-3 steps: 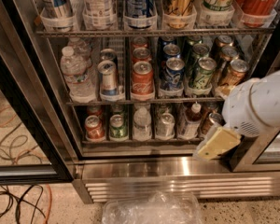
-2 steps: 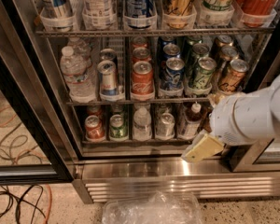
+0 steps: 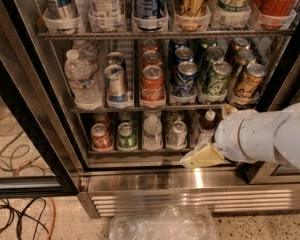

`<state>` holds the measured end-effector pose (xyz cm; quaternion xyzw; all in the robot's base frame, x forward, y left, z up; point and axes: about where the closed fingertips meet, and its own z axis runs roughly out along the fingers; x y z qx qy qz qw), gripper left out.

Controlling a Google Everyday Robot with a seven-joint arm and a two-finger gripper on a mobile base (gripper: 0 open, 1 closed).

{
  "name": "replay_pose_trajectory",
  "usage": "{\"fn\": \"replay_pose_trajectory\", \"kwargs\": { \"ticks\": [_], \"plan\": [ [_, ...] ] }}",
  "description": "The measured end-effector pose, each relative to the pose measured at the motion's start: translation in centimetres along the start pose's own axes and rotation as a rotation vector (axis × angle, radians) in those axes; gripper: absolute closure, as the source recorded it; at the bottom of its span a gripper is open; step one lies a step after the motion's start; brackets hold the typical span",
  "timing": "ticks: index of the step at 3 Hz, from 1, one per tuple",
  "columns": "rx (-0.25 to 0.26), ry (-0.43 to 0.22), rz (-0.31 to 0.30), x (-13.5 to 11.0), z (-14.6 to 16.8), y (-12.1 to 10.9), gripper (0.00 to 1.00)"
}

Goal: Pick coke can from middle shelf of fridge

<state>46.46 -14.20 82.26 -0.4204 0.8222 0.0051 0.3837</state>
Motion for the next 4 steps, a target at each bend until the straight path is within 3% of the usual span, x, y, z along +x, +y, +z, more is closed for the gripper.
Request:
{"fn": "replay_pose_trajectory", "kwargs": {
  "ticks": [2, 3, 4],
  "plan": [
    [0.021, -0.009, 0.03, -0.6, 0.4, 0.5, 0.0],
    [0.077, -0.041, 0.115, -1.1, 1.2, 2.6, 0.0],
    [0.166, -0.079, 0.164, -0.3, 1.3, 4.2, 0.0]
  ]
}}
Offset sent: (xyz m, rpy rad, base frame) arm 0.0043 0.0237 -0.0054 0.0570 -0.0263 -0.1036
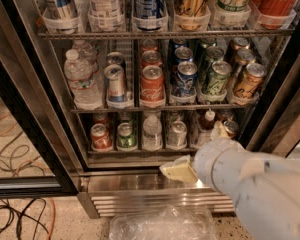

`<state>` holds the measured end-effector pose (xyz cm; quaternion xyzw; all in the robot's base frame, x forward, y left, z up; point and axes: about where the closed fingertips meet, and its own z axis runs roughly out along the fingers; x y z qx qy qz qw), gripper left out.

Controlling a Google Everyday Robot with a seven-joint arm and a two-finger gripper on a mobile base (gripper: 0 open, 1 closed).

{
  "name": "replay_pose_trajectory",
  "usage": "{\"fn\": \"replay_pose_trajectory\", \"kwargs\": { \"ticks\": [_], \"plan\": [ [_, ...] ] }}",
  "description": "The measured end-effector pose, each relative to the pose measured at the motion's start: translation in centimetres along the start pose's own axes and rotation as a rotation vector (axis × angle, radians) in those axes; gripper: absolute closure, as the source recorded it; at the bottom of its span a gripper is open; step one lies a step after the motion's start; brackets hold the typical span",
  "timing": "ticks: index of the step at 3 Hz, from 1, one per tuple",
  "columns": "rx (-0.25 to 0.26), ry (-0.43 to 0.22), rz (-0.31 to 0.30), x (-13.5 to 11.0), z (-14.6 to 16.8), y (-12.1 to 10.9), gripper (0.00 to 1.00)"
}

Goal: Pick coke can from middle shelf of fridge

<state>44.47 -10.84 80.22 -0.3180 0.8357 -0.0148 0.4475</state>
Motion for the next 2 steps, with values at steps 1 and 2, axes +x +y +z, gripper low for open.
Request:
{"fn": "replay_pose_trajectory", "kwargs": {
  "ticks": [1, 2],
  "plan": [
    [0.103, -0.07, 0.076, 0.6, -1.9, 0.8, 0.0],
    [0.159, -0.196, 0.213, -1.6, -2.6, 2.0, 0.0]
  ]
}}
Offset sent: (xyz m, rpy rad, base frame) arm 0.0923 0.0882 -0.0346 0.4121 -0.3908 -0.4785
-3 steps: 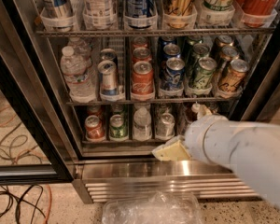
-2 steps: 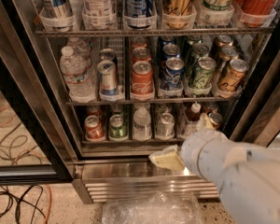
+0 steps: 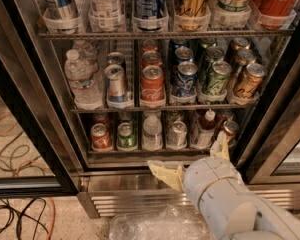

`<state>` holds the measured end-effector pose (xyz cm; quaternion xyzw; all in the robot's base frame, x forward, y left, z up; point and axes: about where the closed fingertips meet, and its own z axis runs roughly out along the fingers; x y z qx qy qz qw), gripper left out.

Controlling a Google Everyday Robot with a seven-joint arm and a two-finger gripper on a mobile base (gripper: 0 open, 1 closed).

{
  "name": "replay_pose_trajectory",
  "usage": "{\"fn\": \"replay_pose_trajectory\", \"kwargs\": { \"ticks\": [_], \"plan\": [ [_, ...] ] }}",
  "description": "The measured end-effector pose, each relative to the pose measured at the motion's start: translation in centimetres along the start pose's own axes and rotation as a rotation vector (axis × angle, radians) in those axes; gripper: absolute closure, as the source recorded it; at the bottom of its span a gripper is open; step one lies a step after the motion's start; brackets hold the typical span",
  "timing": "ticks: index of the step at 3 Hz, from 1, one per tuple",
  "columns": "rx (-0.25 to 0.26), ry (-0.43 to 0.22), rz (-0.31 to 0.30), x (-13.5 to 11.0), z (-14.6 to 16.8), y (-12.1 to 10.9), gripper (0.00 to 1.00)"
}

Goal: Pick coke can from middle shelf of fridge

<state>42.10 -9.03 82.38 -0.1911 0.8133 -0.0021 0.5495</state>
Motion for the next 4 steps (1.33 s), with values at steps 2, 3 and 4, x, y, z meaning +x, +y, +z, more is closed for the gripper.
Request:
{"fn": "replay_pose_trajectory", "kwargs": {
  "ticks": [2, 3, 4],
  "plan": [
    [0.044, -0.074, 0.067, -1.9, -0.2, 0.2, 0.0],
    [0.051, -0.104, 0.095, -2.0, -0.1, 0.8, 0.0],
    [0.058, -0.151, 0.177, -0.4, 0.6, 2.2, 0.0]
  ]
}}
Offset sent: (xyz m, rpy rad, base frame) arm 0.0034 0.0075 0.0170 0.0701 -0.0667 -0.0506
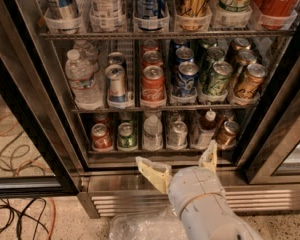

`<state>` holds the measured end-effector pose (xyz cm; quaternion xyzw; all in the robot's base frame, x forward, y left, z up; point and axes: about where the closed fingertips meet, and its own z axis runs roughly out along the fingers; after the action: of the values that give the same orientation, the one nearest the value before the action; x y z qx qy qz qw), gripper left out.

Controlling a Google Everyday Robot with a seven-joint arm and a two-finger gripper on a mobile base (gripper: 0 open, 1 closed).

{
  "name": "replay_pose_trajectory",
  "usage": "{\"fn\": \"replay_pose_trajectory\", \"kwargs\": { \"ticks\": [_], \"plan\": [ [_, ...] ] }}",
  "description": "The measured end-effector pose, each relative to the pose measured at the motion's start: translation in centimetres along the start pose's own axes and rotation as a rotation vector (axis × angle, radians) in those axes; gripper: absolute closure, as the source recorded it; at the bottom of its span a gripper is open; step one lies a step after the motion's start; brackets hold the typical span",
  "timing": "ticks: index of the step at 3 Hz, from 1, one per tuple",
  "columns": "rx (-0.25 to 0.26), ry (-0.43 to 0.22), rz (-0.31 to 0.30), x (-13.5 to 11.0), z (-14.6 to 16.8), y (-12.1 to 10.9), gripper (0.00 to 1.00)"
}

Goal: Pick coke can from middle shelf of fridge

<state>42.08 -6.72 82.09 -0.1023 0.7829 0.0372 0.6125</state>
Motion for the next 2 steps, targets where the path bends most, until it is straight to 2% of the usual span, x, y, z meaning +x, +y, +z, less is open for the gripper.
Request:
{"fn": "replay_pose_trajectory", "kwargs": {
  "ticks": [1, 2],
  "plan": [
    [-0.016, -0.053, 0.14, 2.2, 1.0, 1.6, 0.0],
    [-0.07, -0.123, 0.265, 3.8, 2.7, 3.2, 0.0]
  ]
}}
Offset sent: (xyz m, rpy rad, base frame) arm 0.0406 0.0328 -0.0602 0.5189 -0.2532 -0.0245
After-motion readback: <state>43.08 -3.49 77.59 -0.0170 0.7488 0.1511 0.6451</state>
